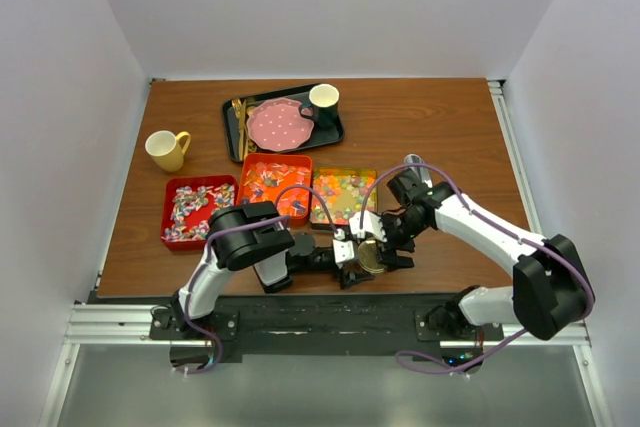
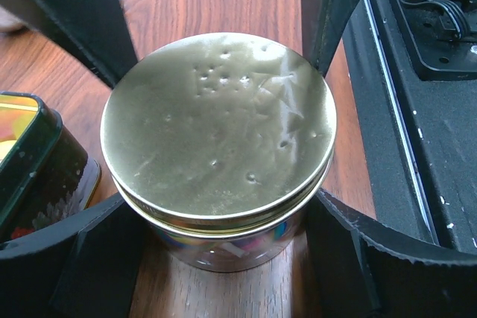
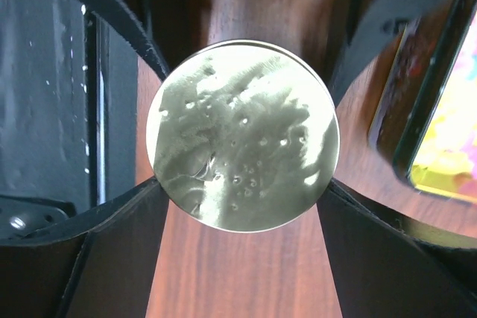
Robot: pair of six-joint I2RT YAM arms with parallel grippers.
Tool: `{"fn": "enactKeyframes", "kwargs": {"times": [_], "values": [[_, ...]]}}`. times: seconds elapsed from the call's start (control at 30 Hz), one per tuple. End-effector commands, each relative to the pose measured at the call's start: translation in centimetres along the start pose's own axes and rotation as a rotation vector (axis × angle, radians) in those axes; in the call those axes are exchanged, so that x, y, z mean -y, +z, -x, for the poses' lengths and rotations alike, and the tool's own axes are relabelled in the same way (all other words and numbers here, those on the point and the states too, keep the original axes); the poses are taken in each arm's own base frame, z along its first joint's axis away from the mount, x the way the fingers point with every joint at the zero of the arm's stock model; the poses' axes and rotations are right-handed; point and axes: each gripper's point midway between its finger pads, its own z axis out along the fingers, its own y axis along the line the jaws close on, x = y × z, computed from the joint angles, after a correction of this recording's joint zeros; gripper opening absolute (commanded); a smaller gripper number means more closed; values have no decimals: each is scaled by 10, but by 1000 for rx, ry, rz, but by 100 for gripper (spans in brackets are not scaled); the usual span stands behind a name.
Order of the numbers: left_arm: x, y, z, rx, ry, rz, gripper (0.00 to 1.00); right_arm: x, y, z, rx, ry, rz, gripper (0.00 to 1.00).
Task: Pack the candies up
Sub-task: Screw the bottle lid onto the packing bottle, then reset both arms
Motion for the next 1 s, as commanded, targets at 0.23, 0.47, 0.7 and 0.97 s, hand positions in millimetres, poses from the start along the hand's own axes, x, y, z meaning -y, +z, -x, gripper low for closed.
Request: {"fn": "enactKeyframes", "kwargs": {"times": [0.23,0.47,0.7,0.97], "values": [[-9,-19,-26,-79,49,47,64,-4,3,-3,-2,176,-41,99],[3,-49,-5,-113,7,23,100,7,-31,-4,-21,198,-130,99],[4,-92,42,-120,-52,-13,100,32,-85,-29,-82,380,-366,99],[-112,-153,123,-160,-65,499,100,123,-165,-13,50,861,-826,99]]}}
